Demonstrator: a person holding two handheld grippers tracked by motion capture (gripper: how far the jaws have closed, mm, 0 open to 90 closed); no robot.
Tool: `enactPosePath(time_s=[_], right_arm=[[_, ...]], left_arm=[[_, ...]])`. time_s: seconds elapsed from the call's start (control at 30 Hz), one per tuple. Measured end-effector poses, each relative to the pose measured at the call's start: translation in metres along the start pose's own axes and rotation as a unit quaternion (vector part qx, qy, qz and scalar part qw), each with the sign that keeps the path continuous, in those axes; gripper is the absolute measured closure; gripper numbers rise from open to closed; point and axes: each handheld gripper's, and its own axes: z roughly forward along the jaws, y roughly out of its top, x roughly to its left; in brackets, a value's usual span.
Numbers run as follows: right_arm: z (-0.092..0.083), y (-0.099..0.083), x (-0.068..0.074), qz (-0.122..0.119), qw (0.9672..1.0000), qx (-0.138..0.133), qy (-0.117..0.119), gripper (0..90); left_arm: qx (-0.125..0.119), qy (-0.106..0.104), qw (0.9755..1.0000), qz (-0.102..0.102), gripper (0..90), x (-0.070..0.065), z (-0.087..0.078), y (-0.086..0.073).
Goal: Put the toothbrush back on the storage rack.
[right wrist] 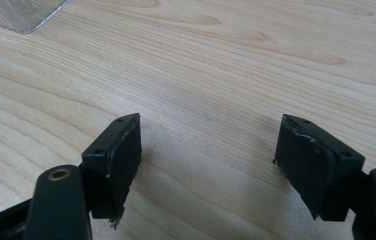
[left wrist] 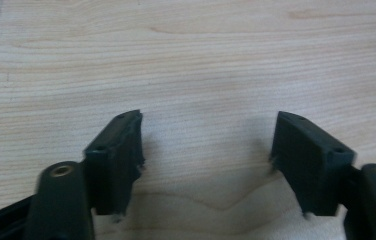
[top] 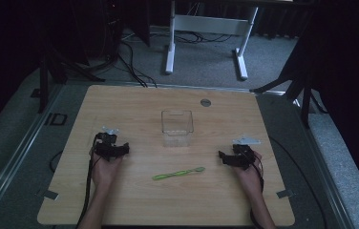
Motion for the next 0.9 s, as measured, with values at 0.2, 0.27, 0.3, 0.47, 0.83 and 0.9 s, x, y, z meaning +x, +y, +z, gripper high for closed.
enactPosePath(time_s=[0.2, 0.27, 0.3, 0.47, 0.83, 0.9], right_arm=[[0.000, 0.000, 0.000, 0.000, 1.0000, 0.000, 0.000, 26.4], [0.000, 0.000, 0.000, 0.000, 1.0000, 0.000, 0.000, 26.4], [0.000, 0.000, 0.000, 0.000, 1.0000, 0.000, 0.000, 26.4], [0.000, 0.000, 0.000, 0.000, 1.0000, 0.000, 0.000, 26.4], [0.000, 0.000, 0.000, 0.000, 1.0000, 0.000, 0.000, 26.4], [0.000, 0.000, 0.000, 0.000, 1.0000, 0.000, 0.000, 26.4]], left_arm=[[-0.008, 0.002, 0.9999, -0.010, 42.6, 0.004, -0.006, -0.003], [-0.017, -0.002, 0.9998, -0.005, 42.7, 0.004, -0.011, -0.005], [-0.021, -0.004, 0.9998, -0.006, 42.7, 0.004, -0.012, -0.004], [-0.032, -0.020, 0.9993, -0.003, 42.8, 0.003, -0.022, -0.002], [-0.053, -0.050, 0.9972, 0.017, 42.7, -0.009, -0.043, 0.004], [-0.055, -0.055, 0.9967, 0.019, 42.7, -0.010, -0.046, 0.005]])
